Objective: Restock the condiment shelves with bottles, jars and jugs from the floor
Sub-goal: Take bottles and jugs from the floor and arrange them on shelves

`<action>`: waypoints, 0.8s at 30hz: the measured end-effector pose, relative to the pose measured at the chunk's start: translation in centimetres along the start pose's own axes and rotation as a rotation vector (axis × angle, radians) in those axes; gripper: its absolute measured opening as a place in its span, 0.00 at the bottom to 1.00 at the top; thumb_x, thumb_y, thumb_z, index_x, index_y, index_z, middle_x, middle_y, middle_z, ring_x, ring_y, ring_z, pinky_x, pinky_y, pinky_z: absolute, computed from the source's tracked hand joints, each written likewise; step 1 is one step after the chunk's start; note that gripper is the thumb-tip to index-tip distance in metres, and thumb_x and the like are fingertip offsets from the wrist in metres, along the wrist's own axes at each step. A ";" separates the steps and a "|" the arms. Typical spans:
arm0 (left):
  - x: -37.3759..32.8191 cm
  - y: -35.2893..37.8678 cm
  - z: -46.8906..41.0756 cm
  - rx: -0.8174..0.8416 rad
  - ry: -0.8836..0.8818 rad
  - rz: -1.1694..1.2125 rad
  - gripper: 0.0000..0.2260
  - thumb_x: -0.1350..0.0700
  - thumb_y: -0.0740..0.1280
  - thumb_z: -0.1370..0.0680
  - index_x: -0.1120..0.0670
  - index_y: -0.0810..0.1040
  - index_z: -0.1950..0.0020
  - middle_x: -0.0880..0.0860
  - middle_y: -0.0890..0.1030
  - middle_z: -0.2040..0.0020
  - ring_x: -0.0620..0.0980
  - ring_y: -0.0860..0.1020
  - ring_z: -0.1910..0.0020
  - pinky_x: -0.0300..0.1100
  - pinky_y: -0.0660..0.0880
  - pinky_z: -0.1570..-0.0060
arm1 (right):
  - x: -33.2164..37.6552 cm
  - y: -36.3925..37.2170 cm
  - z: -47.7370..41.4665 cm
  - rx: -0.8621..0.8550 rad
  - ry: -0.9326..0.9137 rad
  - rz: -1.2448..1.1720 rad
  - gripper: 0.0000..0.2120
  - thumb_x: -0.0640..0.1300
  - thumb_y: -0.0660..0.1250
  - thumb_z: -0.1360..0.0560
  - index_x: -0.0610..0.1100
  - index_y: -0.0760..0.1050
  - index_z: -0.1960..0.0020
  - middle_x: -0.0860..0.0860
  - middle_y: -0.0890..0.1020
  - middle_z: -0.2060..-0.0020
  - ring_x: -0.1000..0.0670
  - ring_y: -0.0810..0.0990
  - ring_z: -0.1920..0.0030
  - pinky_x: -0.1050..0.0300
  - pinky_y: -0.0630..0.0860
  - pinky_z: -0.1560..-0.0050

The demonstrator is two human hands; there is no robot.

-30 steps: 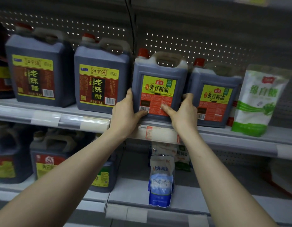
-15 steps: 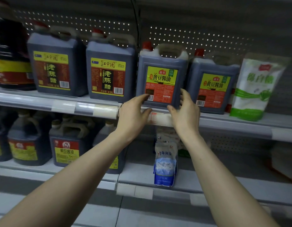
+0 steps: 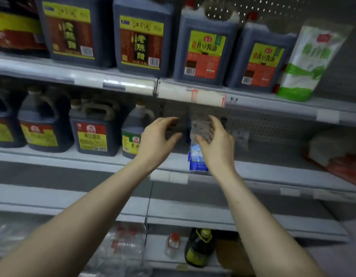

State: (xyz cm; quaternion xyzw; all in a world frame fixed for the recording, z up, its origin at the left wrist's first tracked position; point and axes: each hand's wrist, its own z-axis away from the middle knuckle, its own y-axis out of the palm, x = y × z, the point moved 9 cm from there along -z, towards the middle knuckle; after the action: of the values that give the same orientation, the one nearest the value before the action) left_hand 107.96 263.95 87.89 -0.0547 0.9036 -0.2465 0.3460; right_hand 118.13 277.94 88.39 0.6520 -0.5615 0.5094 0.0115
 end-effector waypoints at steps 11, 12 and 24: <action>7.9 8.5 15.5 0.287 -0.278 0.073 0.19 0.56 0.72 0.24 0.55 0.77 0.33 0.53 0.80 0.38 0.50 0.79 0.42 0.49 0.76 0.41 | -11.5 6.5 12.9 0.209 0.202 0.078 0.29 0.39 0.71 0.23 0.45 0.67 0.24 0.46 0.76 0.31 0.45 0.75 0.31 0.47 0.72 0.31; 8.6 9.3 16.8 0.312 -0.293 0.068 0.20 0.56 0.71 0.23 0.55 0.77 0.32 0.53 0.80 0.38 0.49 0.79 0.42 0.48 0.76 0.40 | -12.6 7.1 13.8 0.225 0.223 0.086 0.29 0.40 0.71 0.23 0.45 0.67 0.24 0.46 0.76 0.30 0.45 0.75 0.31 0.46 0.72 0.31; 17.9 20.8 34.5 0.590 -0.578 0.050 0.23 0.59 0.72 0.24 0.55 0.74 0.30 0.54 0.78 0.35 0.51 0.77 0.38 0.44 0.73 0.37 | -27.9 14.5 25.7 0.476 0.451 0.131 0.26 0.39 0.69 0.22 0.45 0.69 0.26 0.47 0.78 0.33 0.47 0.75 0.32 0.62 0.68 0.37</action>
State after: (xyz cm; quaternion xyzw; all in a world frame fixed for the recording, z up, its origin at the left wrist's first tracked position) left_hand 118.39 263.22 45.06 0.0021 0.6608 -0.4611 0.5922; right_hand 128.22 277.58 49.07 0.4697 -0.4506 0.7576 -0.0499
